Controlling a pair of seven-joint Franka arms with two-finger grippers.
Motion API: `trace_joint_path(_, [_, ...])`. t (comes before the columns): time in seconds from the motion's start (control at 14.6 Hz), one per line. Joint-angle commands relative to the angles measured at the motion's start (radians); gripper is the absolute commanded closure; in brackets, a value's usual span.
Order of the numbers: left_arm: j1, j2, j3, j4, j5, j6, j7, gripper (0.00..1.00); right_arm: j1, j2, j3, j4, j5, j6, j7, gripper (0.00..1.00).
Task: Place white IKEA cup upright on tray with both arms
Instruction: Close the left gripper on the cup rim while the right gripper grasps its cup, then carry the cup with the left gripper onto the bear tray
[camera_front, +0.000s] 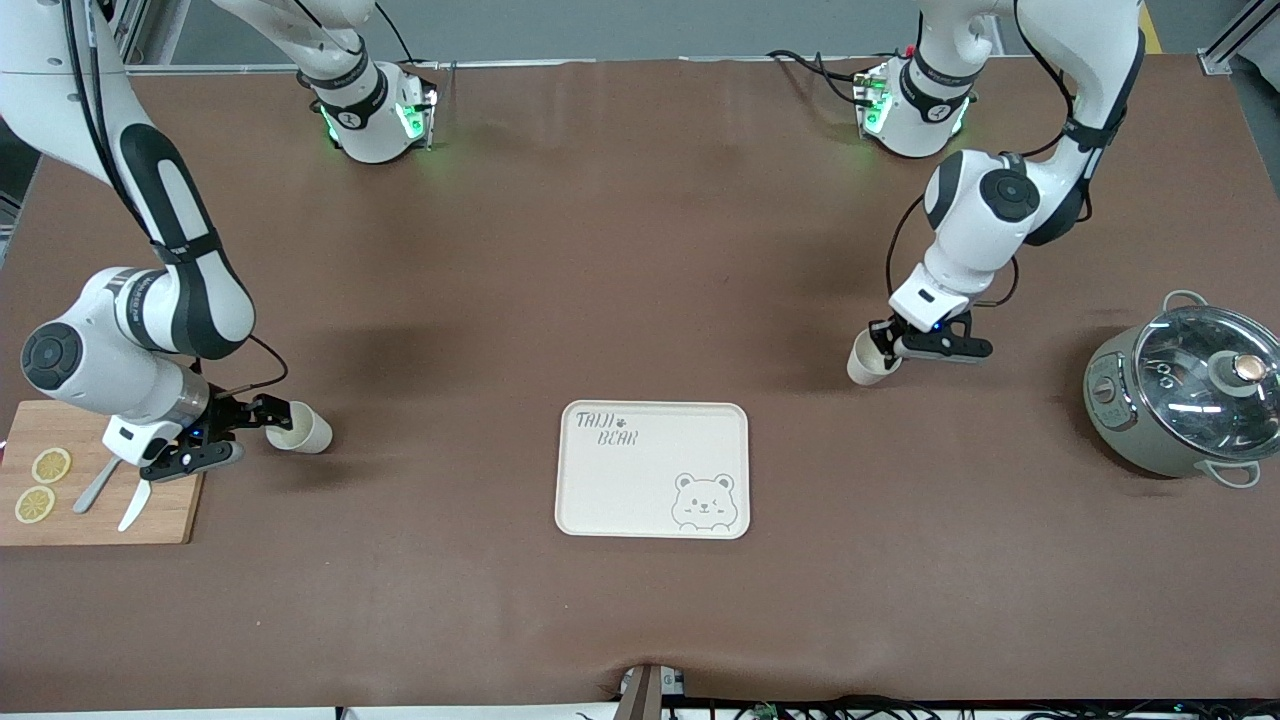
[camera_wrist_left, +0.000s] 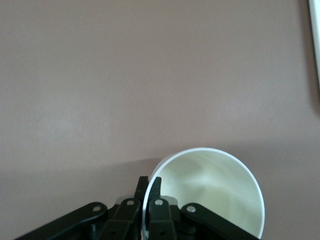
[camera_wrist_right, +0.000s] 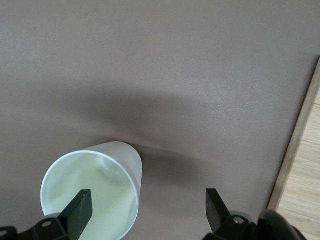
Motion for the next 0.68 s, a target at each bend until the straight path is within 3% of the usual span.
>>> trace_joint_path(0.0, [-0.042,0.071,-0.002,0.214,-0.015,-0.194,-0.079,1.00,-0.011,0.011,0.009,-0.005,-0.009,0.020,-0.014,0.00])
trace_joint_path(0.21, [-0.082,0.140,-0.002,0.420,-0.014,-0.383,-0.174,1.00,-0.010,0.013,0.009,-0.009,-0.009,0.032,-0.019,0.00])
trace_joint_path(0.62, [-0.185,0.304,0.004,0.688,-0.001,-0.498,-0.316,1.00,-0.010,0.011,0.009,-0.055,-0.009,0.104,-0.019,0.00])
